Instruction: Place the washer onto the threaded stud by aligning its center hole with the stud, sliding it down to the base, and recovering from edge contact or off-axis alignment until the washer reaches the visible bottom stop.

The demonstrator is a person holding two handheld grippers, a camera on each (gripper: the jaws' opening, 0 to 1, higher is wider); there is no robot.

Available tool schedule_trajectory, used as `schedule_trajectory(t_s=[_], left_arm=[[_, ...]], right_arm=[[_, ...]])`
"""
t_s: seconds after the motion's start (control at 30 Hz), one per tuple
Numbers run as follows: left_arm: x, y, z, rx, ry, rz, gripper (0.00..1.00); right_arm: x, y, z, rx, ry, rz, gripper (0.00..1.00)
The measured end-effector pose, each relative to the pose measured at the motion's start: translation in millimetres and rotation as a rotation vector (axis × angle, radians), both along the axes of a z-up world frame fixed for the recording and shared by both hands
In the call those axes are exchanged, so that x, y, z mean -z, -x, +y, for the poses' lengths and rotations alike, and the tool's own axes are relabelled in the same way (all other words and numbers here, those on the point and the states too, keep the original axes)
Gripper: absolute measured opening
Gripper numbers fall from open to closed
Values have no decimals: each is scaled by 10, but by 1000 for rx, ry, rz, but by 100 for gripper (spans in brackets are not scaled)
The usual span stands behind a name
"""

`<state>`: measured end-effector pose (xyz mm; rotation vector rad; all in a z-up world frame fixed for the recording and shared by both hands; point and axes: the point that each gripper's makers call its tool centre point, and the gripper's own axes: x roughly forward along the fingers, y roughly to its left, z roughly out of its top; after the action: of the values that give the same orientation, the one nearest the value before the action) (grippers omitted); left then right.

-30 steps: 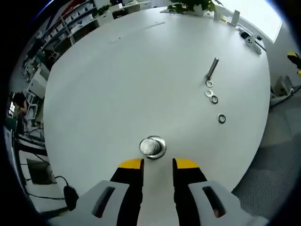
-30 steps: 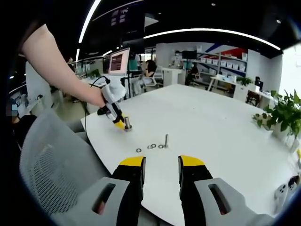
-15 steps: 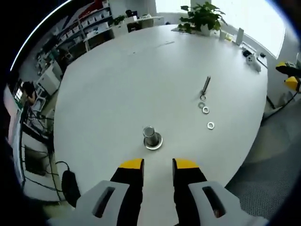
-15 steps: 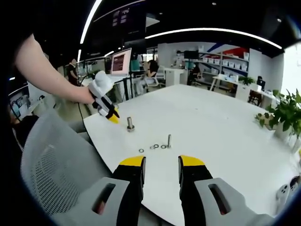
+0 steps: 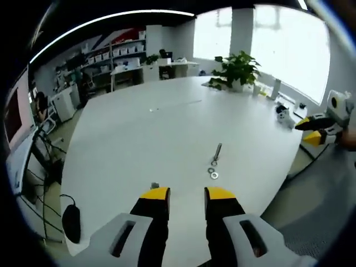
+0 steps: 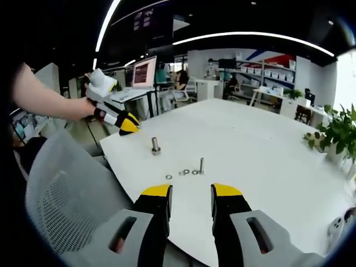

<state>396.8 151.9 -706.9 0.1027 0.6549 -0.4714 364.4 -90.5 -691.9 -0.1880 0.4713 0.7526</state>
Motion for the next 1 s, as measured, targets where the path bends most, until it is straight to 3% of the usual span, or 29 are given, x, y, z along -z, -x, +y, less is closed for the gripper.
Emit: schedule_trajectory(t_s=[0.27, 0.33, 0.43, 0.87, 1.0], left_arm=[[-155, 273, -109, 7, 35, -53, 23], [-226, 316, -92, 11, 0, -113, 23], [-232, 385, -102, 11, 17, -109, 23], [-267, 432, -130, 18, 29, -157, 22], [-321, 422, -129, 37, 15, -207, 21]], right_arm=[[17, 12, 22, -12, 4, 8, 30], [22, 12, 25, -13, 3, 12, 30], [42, 20, 23, -12, 5, 22, 30], [111, 57, 59, -31, 47, 39, 30], [127, 39, 16, -6, 55, 43, 30]])
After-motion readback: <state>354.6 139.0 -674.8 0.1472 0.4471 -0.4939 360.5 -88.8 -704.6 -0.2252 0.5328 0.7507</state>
